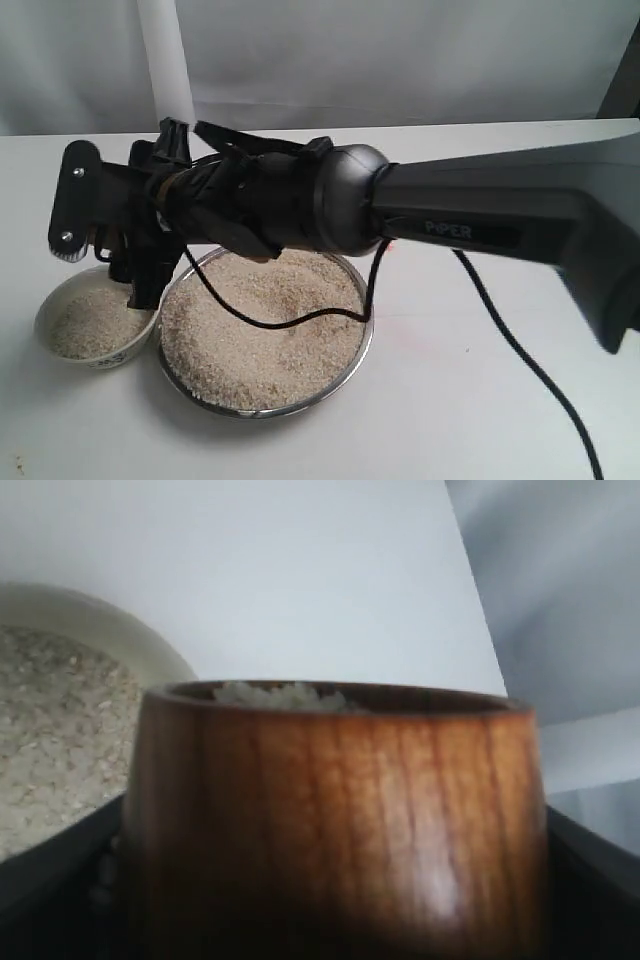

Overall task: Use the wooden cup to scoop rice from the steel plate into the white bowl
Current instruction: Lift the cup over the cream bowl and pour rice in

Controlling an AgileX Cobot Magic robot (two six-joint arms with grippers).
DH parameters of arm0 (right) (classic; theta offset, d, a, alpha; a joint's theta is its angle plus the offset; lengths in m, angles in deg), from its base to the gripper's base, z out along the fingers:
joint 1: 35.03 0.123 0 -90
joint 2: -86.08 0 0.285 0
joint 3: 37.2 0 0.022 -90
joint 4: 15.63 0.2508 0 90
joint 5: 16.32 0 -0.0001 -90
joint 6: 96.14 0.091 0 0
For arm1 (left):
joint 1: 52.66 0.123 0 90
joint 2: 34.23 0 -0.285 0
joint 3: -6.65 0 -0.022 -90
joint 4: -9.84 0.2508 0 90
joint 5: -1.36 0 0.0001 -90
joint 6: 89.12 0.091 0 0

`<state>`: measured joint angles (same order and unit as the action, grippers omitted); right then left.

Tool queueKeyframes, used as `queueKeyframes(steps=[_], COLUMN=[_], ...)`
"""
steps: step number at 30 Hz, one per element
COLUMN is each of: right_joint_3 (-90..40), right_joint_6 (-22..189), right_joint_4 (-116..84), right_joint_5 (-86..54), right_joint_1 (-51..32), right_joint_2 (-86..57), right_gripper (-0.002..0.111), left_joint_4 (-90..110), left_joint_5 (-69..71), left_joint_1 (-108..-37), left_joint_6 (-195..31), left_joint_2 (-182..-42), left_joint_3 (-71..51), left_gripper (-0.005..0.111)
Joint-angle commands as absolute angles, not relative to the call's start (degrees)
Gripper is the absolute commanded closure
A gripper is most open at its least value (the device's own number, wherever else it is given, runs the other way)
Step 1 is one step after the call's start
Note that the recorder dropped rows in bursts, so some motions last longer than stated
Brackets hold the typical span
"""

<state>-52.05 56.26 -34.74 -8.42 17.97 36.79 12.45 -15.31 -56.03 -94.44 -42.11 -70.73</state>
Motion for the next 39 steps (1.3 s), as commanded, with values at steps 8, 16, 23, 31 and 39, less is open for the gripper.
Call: queueKeyframes(steps=[8, 16, 23, 31, 39], right_joint_3=[-57.8, -57.8, -57.8, -57.8, -57.8], right_joint_6=[40.5, 28.6, 20.6, 15.1, 11.8], right_joint_4=[-42.6, -42.6, -42.6, -42.6, -42.6], right_joint_5=[-5.7, -5.6, -5.6, -5.8, -7.7], right_joint_1=[21.2, 21.2, 21.2, 20.9, 20.2], right_joint_2=[41.1, 41.1, 41.1, 41.1, 41.6], right_gripper=[0.108, 0.108, 0.108, 0.108, 0.108], left_joint_4=[12.0, 12.0, 12.0, 12.0, 12.0], left_joint_5=[-14.9, -14.9, -14.9, -14.9, -14.9], left_joint_1=[-56.3, -56.3, -56.3, -56.3, -56.3], left_joint_6=[-94.6, -94.6, -94.6, -94.6, -94.6], left_joint_2=[-42.0, -42.0, -42.0, -42.0, -42.0], left_joint_3=[-70.6, -70.6, -70.6, -70.6, -70.6], left_gripper=[0.107, 0.107, 0.107, 0.107, 0.107])
